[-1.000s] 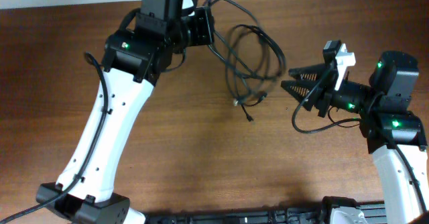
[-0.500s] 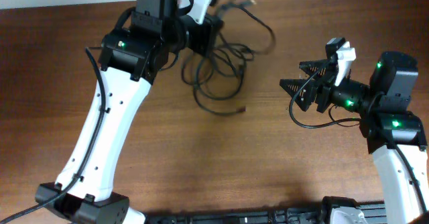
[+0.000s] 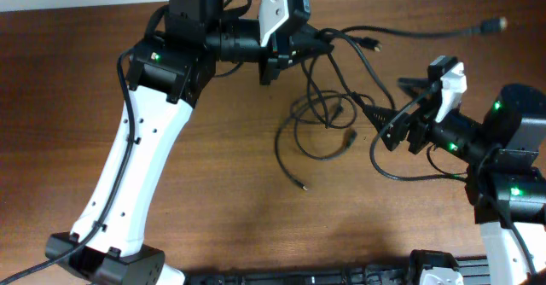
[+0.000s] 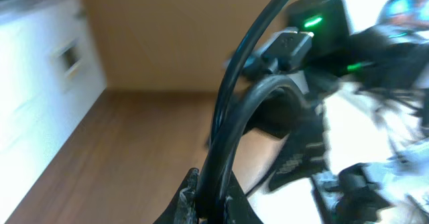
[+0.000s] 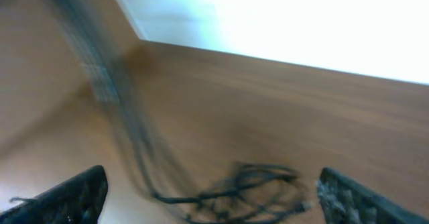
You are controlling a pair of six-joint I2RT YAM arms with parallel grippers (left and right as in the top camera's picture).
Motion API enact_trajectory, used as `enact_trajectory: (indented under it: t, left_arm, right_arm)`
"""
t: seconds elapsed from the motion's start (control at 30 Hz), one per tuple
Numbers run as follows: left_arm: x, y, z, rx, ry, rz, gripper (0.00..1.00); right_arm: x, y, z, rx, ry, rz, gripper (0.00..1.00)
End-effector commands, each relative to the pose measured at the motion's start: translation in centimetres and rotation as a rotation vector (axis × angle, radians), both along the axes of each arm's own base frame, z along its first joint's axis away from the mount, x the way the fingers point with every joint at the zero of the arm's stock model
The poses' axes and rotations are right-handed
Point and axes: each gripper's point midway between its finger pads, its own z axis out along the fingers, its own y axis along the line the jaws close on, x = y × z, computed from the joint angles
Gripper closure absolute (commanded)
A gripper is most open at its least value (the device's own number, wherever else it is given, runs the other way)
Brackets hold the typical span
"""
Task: Untangle cables
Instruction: 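Lift the left gripper up and back, dragging the cables across the table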
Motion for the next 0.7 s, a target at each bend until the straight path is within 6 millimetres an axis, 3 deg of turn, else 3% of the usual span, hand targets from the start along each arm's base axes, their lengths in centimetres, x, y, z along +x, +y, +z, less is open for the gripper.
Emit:
enact_trajectory:
  t: [0.0,0.07,0.17,0.4,0.53,0.57,0.67]
  left_arm:
    - [-4.2,0.7,2.7,-0.098,-0.023,-0.203,1.00]
    - [-4.2,0.7,2.6,-0.094,-0.010,-0.201,1.00]
    - [-4.1,0.9,2.6,-0.095,-0.013,-0.197,1.00]
    - [-1.7,2.8,4.2,-0.116,0.007,-0.109,1.00]
    - [3.3,4.1,6.2,-0.148,0.100,0.155,1.00]
    - [5.5,4.9,6.4,-0.163,0.131,0.280,1.00]
    - [8.7,6.3,6.1,-0.175,0.178,0.474,1.00]
  right_arm:
    - [2.1,-7.7,-2.8,-0.115,0.131,-0.489,0.01]
    - [1.9,-10.5,-3.8,-0.122,0.188,-0.671,0.01]
    - [1.2,-13.0,-4.3,-0.116,0.230,-0.844,0.01]
    - [0.2,-14.4,-5.3,-0.082,0.293,-0.965,0.02]
    - [-0.3,-14.1,-6.1,-0.067,0.338,-0.964,0.01]
    - [-0.4,-13.8,-6.4,-0.064,0.351,-0.951,0.01]
    - [-0.6,-13.2,-6.8,-0.054,0.377,-0.919,0.01]
